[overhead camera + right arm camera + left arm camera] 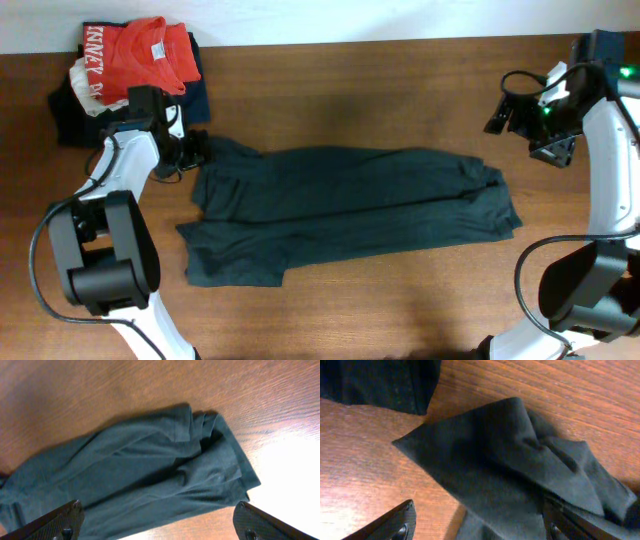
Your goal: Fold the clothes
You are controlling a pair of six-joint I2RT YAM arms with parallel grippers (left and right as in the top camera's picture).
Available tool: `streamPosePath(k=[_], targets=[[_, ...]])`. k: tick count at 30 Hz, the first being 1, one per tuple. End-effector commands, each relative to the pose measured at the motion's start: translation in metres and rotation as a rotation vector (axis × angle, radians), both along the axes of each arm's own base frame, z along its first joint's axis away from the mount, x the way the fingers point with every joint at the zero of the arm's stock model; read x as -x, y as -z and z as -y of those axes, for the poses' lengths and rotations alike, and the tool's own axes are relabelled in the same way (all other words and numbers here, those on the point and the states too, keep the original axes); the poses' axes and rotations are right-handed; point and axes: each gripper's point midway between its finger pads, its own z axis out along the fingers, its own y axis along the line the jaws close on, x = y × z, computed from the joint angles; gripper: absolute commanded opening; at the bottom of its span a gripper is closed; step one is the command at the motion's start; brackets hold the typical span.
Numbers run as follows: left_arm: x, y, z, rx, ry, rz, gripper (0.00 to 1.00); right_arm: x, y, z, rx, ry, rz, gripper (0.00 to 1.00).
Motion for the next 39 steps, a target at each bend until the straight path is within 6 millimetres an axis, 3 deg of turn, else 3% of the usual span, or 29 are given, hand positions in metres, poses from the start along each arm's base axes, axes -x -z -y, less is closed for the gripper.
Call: streamPosePath(k=[1, 4, 5, 12, 17, 22, 28, 30, 32, 37, 39], targets=[[-0.015, -0.001, -0.004, -0.013, 0.015, 0.055, 0.80, -0.004, 0.001, -0.018, -0.018, -0.051, -0.003, 0.99], [-0.022, -0.003, -0.005, -0.018, 0.014, 0.085, 0.58, -0.005, 0.002, -0.030, -0.018, -0.081, -0.005, 0.99], [-0.023, -0.003, -0.005, -0.018, 0.014, 0.087, 0.42, -0.005, 0.002, -0.033, -0.015, -0.090, -0.006, 0.99], [-0.019, -0.002, -0.004, -0.016, 0.014, 0.069, 0.38, -0.005, 0.003, -0.039, 0.014, -0.113, -0.012, 0.99], [-0.012, 0.001, -0.006, -0.029, 0.008, 0.040, 0.01, -0.007, 0.003, -0.040, 0.014, -0.110, -0.006, 0.99], [-0.011, 0.000, -0.011, -0.053, -0.006, 0.031, 0.01, -0.012, 0.001, -0.040, 0.006, -0.101, 0.017, 0.99], [-0.023, -0.036, 0.004, 0.030, 0.016, 0.104, 0.01, -0.040, -0.004, -0.033, 0.057, -0.132, 0.133, 0.99], [-0.022, -0.036, 0.004, 0.029, 0.016, 0.102, 0.01, -0.045, 0.003, -0.028, 0.081, -0.124, 0.124, 0.99], [-0.020, -0.035, 0.005, 0.031, 0.016, 0.091, 0.01, -0.047, 0.026, -0.026, 0.081, -0.122, 0.061, 0.98], [-0.019, -0.034, 0.004, 0.031, 0.015, 0.087, 0.01, -0.035, 0.098, -0.018, 0.079, -0.095, -0.169, 0.83], [-0.017, -0.034, 0.005, 0.032, 0.015, 0.080, 0.01, -0.033, 0.116, -0.018, 0.070, -0.097, -0.217, 0.78]])
